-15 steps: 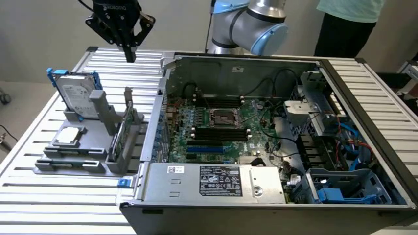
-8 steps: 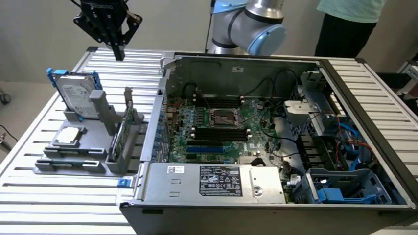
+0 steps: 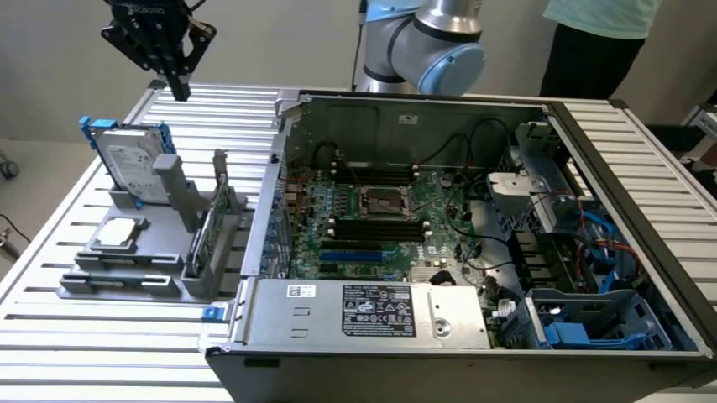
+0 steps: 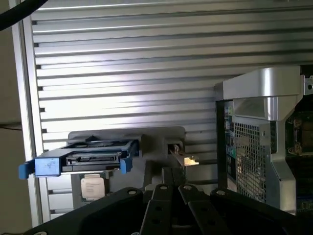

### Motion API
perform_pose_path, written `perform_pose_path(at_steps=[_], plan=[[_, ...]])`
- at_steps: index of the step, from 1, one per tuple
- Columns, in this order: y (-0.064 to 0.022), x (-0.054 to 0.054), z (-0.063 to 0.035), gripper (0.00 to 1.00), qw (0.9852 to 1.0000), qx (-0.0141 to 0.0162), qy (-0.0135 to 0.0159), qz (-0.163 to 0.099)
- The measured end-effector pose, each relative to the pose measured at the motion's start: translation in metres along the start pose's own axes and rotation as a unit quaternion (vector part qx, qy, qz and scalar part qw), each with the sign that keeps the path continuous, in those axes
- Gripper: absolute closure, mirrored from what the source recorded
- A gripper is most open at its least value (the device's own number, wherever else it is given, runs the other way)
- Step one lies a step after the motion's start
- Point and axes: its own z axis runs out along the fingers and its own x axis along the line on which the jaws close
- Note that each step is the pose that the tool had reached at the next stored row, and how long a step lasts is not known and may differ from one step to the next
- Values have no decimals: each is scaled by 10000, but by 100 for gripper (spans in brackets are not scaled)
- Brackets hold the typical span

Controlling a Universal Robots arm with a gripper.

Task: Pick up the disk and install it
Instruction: 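Reach for the disk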

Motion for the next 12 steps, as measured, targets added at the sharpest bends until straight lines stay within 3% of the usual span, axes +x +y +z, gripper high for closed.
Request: perform_pose_path(at_steps=[12], plan=[[-21, 545, 121, 89, 10000, 42, -3, -1]])
